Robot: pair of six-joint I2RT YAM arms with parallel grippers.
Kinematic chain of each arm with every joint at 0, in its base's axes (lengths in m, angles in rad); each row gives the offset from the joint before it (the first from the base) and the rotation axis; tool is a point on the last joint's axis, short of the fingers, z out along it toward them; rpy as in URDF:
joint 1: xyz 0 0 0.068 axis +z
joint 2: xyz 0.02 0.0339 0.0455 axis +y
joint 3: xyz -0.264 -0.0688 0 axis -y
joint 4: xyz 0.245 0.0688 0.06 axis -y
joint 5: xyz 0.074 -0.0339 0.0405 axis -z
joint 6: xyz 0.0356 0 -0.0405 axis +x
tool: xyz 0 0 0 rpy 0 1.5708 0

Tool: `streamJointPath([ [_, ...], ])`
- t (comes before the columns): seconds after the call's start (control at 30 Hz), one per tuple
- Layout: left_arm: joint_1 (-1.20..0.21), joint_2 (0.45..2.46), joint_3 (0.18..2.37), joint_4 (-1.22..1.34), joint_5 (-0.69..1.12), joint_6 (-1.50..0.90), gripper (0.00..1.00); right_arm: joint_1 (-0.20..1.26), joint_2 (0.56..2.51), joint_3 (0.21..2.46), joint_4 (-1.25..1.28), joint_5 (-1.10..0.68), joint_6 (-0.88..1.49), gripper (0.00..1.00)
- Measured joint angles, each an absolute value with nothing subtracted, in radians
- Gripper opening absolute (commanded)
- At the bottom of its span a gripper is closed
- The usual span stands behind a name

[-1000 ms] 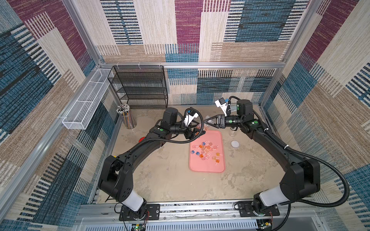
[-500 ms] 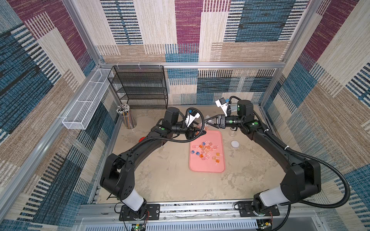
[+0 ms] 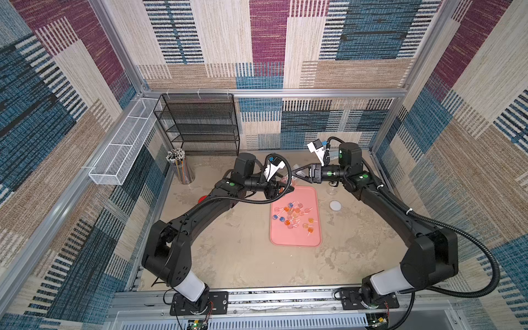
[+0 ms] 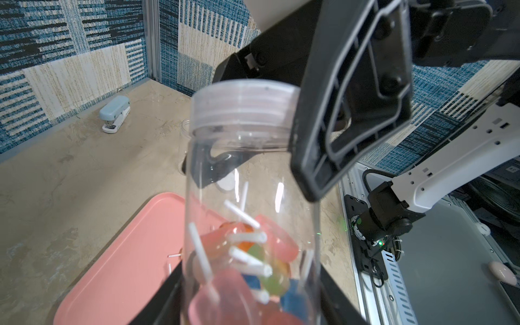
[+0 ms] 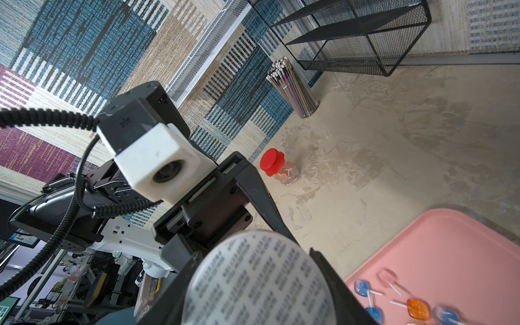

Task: Pour the candies out of the jar
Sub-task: Pick up the jar from the center of the board.

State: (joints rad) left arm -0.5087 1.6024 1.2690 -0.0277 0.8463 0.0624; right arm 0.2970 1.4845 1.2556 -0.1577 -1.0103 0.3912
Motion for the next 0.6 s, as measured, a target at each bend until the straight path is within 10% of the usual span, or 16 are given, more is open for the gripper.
streamJointPath([
  [0.13,-0.509,1.608,1.280,-0.042,0.845,0.062,0.00,0.297,1.485,1.256,-0.156,-1.010,0.393,0.47],
  [0.33,-0.508,1.610,1.284,-0.054,0.817,0.057,0.00,0.302,1.480,1.256,-0.155,-0.990,0.399,0.96],
  [0.6,-0.509,1.575,1.230,-0.037,0.751,0.051,0.00,0.302,1.451,1.290,-0.149,-0.866,0.448,0.97],
])
